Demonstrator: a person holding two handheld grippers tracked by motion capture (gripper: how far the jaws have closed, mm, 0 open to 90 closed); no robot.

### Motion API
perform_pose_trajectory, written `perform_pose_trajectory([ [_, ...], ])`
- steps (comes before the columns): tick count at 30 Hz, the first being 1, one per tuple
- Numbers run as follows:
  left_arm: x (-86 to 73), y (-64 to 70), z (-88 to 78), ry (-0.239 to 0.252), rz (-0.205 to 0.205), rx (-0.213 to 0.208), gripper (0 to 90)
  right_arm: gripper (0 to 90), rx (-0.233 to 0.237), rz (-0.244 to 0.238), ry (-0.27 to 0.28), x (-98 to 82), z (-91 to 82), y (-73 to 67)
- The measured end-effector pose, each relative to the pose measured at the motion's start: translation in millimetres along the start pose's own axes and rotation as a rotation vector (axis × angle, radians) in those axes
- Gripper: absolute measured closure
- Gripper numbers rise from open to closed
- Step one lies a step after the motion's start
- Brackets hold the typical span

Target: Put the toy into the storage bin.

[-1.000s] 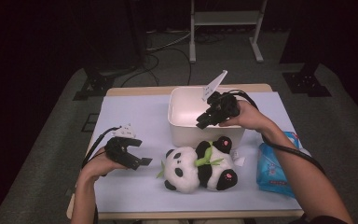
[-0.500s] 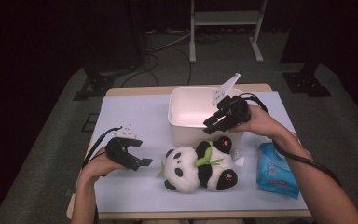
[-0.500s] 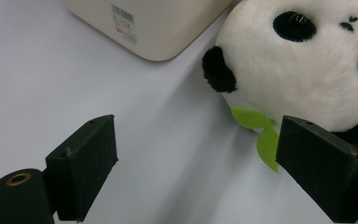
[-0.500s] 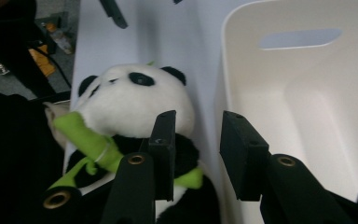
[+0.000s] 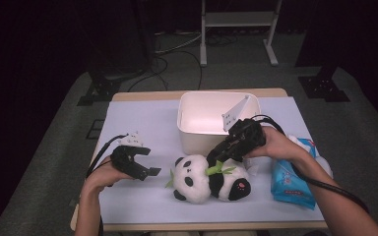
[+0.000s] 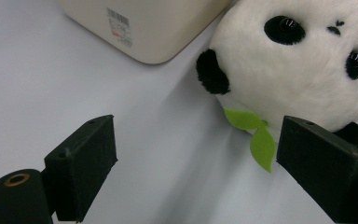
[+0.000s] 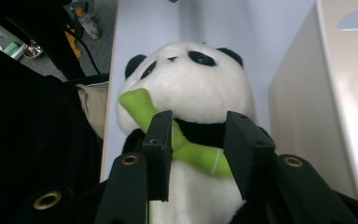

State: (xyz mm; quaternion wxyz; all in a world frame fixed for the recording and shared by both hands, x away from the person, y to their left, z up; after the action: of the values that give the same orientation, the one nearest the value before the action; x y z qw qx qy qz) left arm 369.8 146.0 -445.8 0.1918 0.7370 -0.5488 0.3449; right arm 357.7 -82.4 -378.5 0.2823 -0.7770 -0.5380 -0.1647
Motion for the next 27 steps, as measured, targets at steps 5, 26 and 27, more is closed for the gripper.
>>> perform_pose_trajectory([
  [5,0.6,1.6,-3.3,0.009,-0.001,0.008,10.8,59.4,0.014,-0.003,-0.026,-6.7,9.0,-10.6],
  [26,-2.2,-1.5,-4.7,0.011,-0.010,0.008,10.8,57.9,0.040,-0.044,-0.137,-11.8,44.9,-16.3],
  [27,-2.2,-1.5,-4.7,0.011,-0.010,0.008,10.8,57.9,0.040,-0.044,-0.137,-11.8,44.9,-16.3],
])
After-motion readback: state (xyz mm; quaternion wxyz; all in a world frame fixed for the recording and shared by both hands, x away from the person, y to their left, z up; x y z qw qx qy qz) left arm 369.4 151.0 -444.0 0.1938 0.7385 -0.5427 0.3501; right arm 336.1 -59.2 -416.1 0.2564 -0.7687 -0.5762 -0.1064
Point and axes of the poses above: each handheld gripper's, and its own axes: z roughly forward along the jaws, x roughly out of its top, y roughly to its right, the point moved 10 cm from there along z, roughly forward along the jaws, and after that the axes turned 15 degrees about z, right-handed, at the moved point
